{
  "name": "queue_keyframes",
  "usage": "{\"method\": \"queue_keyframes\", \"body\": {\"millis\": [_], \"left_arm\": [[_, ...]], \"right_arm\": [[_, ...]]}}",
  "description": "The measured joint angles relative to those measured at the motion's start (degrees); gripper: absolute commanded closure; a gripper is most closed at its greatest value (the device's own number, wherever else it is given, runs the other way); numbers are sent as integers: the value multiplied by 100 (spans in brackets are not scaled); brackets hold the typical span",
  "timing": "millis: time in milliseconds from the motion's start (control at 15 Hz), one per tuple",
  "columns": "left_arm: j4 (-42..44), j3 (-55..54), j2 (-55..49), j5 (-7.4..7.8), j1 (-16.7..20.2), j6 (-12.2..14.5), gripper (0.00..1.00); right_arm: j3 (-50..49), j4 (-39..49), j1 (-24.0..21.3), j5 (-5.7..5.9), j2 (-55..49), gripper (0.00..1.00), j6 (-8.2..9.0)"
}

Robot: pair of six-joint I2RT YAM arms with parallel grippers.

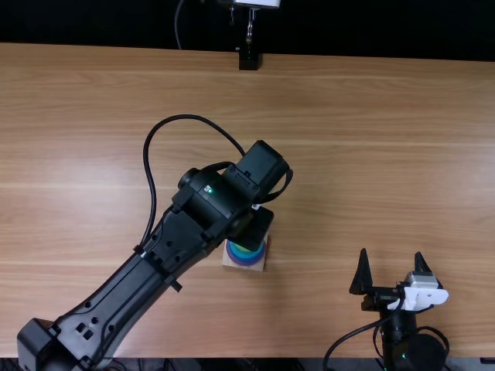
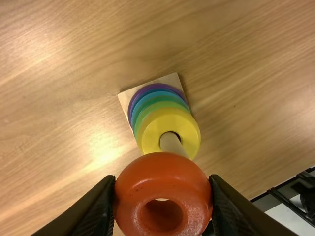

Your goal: Build the Hanoi tower: stack the rings onto the peg from bottom to top in this color order: purple, dark blue, light blue, dark green, light green, yellow, orange.

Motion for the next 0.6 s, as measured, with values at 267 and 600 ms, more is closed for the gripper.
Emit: {"method": "queue_keyframes", "body": {"millis": [267,600], "left_arm": [[11,299,212,-11,0,-61,100],[-4,302,251,-11,0,-87,100]], "right_arm": [[2,0,0,-2,0,0,0],[0,0,0,0,0,0,2]]}}
